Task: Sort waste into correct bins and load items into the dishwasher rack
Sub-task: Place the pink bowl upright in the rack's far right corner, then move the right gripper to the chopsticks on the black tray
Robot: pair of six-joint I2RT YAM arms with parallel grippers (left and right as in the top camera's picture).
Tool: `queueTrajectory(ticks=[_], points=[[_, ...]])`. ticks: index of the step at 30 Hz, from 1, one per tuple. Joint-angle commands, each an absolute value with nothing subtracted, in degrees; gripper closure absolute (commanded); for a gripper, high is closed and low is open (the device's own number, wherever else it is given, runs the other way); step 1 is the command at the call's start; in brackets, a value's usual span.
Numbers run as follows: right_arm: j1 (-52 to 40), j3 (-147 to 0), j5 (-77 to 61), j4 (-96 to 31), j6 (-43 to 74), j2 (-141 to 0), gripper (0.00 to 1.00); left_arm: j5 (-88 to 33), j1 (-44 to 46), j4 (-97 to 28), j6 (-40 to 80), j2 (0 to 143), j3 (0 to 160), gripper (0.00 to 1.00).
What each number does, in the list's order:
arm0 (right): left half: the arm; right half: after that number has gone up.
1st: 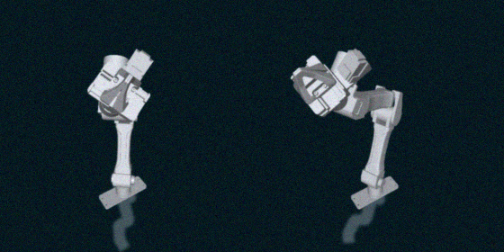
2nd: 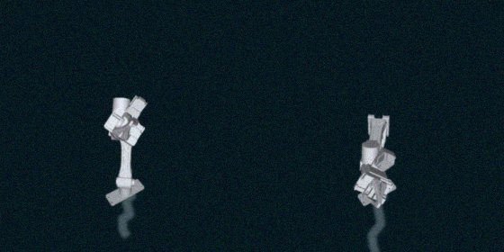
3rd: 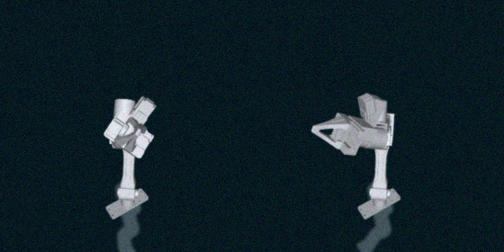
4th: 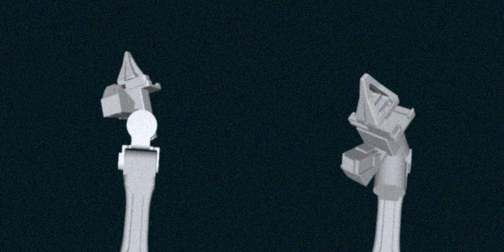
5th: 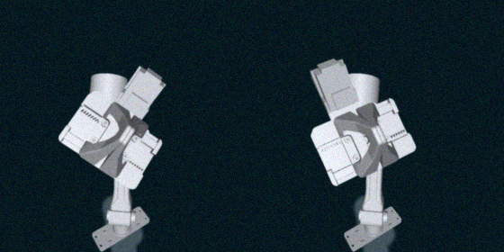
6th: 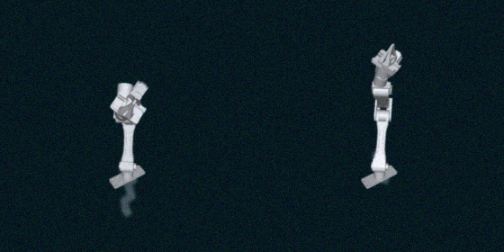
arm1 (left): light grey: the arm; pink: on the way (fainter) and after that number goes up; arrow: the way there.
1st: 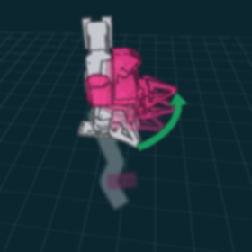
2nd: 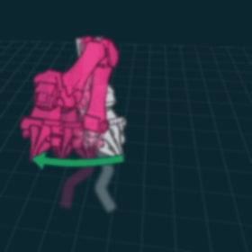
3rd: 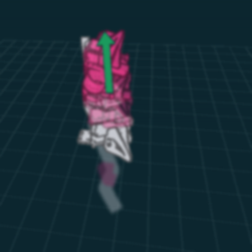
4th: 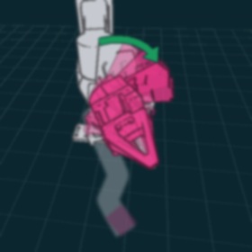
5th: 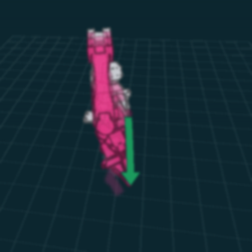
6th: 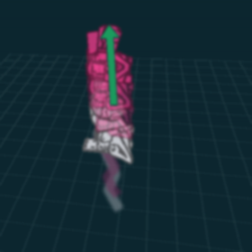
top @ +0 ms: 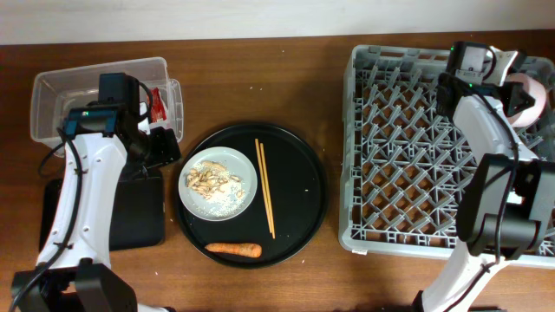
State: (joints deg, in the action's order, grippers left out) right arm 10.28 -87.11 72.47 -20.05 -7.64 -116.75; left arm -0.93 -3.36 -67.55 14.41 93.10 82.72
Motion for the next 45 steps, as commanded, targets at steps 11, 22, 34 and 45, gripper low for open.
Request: queueTrajectory(ticks=[11, 22, 34, 45], points=[[4.5, -87.3, 53.3, -48.1, 16.0, -117.4, 0.48, -1.3, -3.4, -67.3, 15.0, 92.1, 82.8, 0.19], [3.6, -87.3, -1.9, -59.2, 14.7, -98.7, 0.36, -1.3, -3.4, -67.8, 15.0, 92.1, 82.8, 0.06], [-26.2, -86.5, -8.4, -57.3, 13.2, -103.5, 0.35, -1.3, -3.2, -68.2, 15.0, 92.1, 82.5, 0.03], [-37.5, -86.5, -6.7, -47.1, 17.1, -121.3, 0.41, -1.3, -3.2, -68.2, 15.0, 92.1, 82.5, 0.03]])
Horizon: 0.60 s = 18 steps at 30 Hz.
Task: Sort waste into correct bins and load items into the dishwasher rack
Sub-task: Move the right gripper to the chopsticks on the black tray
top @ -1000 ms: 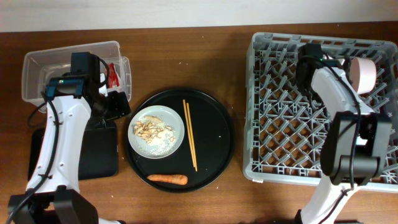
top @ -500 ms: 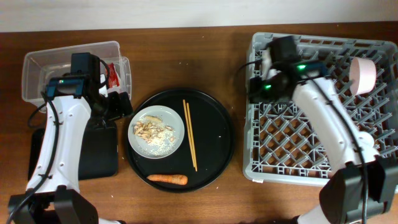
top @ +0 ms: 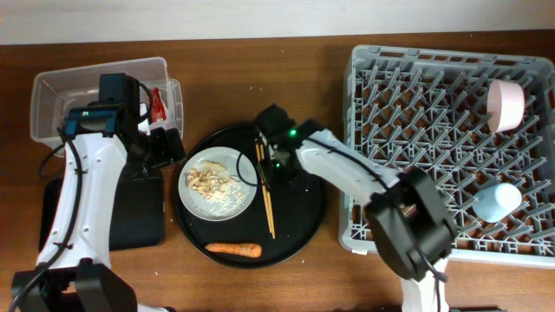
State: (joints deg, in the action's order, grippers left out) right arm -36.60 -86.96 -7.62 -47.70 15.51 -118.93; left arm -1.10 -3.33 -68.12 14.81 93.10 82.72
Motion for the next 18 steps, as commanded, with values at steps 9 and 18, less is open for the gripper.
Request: queueTrajectory(ticks=[9, 18], points=[[-37.5, -86.4, -2.7, -48.0, 22.0, -124.0, 0.46, -1.3, -3.2, -68.2, 15.0, 92.1, 82.5, 0.03], [-37.6, -86.6, -1.6, -49.3, 24.5, -124.0, 0.4, -1.3, -3.2, -68.2, 15.0, 92.2, 82.5, 0.03]])
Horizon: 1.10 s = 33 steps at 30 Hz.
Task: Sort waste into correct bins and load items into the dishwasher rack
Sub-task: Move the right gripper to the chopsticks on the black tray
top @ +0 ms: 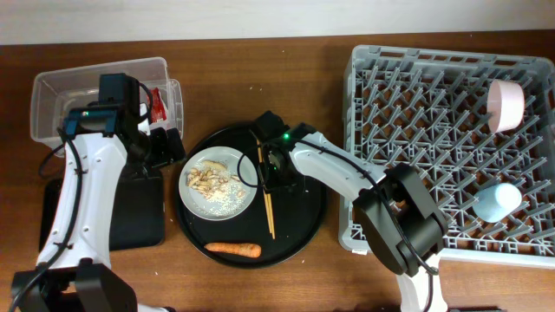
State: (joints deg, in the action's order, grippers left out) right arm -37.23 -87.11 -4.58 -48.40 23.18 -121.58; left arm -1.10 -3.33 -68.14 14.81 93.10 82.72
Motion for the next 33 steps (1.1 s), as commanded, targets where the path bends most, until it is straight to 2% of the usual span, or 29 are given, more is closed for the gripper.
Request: queueTrajectory(ticks=[1, 10, 16, 22, 33], points=[[-37.6, -87.2, -1.7, -49.5, 24.5, -123.9, 0.4, -1.3, -3.2, -68.2, 15.0, 92.2, 82.5, 0.03], [-37.6, -94.3, -0.1, -58.2, 24.6, -123.7, 0.39, -1.3, -3.2, -68.1, 15.0, 92.2, 82.5, 0.03], [-37.6, -109.0, 2.7, -67.5, 26.7, -123.7, 0.36, -1.3, -3.2, -68.0, 15.0, 92.2, 82.5, 0.03], [-37.8, -100.2, 2.6, -62.8, 32.3, -124.1, 0.35, -1.3, -3.2, -68.2, 15.0, 92.2, 82.5, 0.03], [-39.8, -93.2, 2.2, -56.0, 32.3, -124.1, 0.36, -1.3, -3.2, -68.2, 15.0, 92.2, 82.5, 0.03]])
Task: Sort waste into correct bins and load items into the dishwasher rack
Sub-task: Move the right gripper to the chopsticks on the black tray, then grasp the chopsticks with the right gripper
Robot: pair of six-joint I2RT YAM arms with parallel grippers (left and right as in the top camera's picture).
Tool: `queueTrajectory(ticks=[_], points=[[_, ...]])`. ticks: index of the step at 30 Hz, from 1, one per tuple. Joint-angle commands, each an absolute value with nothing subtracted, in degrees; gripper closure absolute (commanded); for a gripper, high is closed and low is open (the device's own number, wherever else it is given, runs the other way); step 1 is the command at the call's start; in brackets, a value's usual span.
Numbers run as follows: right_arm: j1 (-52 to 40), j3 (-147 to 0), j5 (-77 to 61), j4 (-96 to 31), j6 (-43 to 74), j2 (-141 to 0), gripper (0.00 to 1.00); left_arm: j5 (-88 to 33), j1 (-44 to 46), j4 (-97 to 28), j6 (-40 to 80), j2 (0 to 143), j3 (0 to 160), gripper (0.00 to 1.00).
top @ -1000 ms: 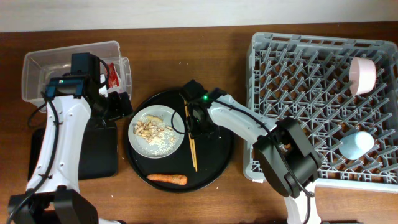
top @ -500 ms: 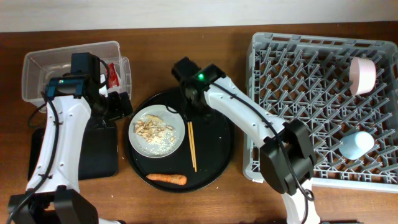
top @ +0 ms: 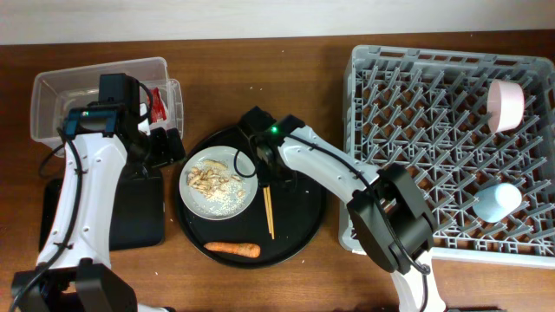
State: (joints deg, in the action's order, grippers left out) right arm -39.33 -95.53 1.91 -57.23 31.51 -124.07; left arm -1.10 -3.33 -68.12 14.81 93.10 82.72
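Note:
A pair of wooden chopsticks (top: 268, 212) lies on the round black tray (top: 308, 204). Their upper end is hidden under my right gripper (top: 262, 166), which is low over them; its jaws are hidden from above. A white plate (top: 217, 184) with food scraps sits on the tray's left half, and a carrot (top: 234, 250) lies at its front. My left gripper (top: 169, 146) hangs open and empty between the clear bin (top: 61, 95) and the black bin (top: 139, 212). A red wrapper (top: 157, 102) lies in the clear bin.
The grey dishwasher rack (top: 416, 130) fills the right side. It holds a pink cup (top: 507, 104) and a pale blue cup (top: 496, 201). The right arm stretches from the rack's front left corner across the tray.
My right gripper has shifted slightly left and back over the upper end of the chopsticks. The chopsticks' lower end has not moved. The left arm is unchanged.
My right gripper was first at the rack's far right corner by the pink cup. Then the cup sat in the rack and the gripper was over the chopsticks on the tray. It has stayed there with small shifts. The left arm never moved.

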Motion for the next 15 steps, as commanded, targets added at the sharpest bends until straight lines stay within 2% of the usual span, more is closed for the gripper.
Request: queueTrajectory(ticks=[1, 9, 15], points=[[-39.8, -92.4, 2.2, -55.3, 32.2, -124.1, 0.35, -1.3, -3.2, -68.2, 15.0, 92.2, 82.5, 0.03], [-39.8, -88.8, 2.2, -51.0, 32.2, -124.1, 0.35, -1.3, -3.2, -68.2, 15.0, 92.2, 82.5, 0.03], [-39.7, -95.9, 3.9, -56.9, 31.8, -123.2, 0.35, -1.3, -3.2, -68.2, 15.0, 92.2, 82.5, 0.03]])
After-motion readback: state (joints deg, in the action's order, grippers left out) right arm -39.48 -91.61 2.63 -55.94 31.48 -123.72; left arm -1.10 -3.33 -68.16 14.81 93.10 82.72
